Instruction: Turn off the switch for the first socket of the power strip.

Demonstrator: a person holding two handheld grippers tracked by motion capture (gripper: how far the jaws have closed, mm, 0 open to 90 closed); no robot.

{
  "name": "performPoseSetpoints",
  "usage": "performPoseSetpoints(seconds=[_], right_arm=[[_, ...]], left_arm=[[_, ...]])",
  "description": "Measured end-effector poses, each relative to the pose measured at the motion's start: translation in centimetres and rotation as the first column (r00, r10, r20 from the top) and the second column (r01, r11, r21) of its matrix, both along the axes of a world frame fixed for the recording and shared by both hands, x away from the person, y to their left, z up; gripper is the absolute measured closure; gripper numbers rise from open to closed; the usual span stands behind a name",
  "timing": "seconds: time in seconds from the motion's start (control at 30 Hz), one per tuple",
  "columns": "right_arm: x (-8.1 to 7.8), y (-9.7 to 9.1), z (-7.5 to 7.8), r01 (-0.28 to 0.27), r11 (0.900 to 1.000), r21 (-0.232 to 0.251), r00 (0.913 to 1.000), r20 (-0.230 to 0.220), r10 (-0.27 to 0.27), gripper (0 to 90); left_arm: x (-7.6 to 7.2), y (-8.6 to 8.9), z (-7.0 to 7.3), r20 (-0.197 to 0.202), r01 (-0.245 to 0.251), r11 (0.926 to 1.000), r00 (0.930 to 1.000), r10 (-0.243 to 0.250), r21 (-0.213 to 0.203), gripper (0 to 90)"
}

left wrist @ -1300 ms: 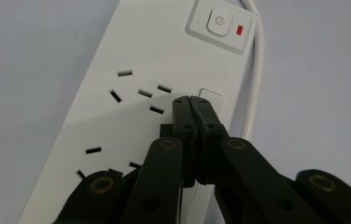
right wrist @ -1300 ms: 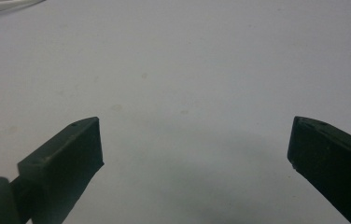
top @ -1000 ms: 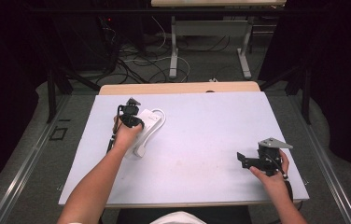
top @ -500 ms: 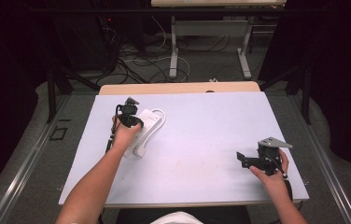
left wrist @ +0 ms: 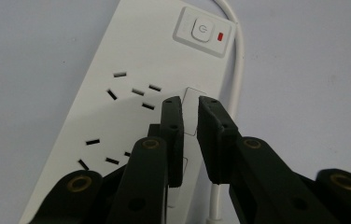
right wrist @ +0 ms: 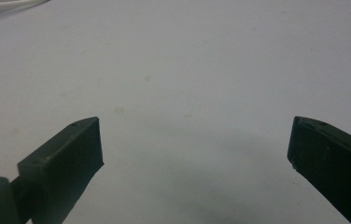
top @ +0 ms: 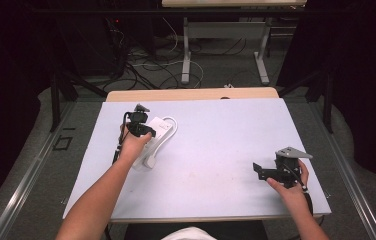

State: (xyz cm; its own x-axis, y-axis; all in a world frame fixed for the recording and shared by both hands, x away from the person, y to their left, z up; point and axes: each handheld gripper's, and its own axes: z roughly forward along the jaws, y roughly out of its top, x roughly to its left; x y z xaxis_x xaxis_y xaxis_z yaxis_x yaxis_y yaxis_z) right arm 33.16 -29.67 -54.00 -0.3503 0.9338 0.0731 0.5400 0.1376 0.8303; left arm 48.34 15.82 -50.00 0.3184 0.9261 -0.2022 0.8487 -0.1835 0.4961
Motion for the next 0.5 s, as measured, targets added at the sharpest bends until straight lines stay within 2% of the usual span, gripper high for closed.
performPoseSetpoints(seconds=[0.5], right_arm=[[0.01,-0.01,-0.04,-0.005,1.0000,-0.002,1.0000,-0.006,0.005,2.5]], left_arm=[[-0.58,0.37,0.84,0.000,0.015,0.9996,0.9999,-0.015,-0.023,65.7]])
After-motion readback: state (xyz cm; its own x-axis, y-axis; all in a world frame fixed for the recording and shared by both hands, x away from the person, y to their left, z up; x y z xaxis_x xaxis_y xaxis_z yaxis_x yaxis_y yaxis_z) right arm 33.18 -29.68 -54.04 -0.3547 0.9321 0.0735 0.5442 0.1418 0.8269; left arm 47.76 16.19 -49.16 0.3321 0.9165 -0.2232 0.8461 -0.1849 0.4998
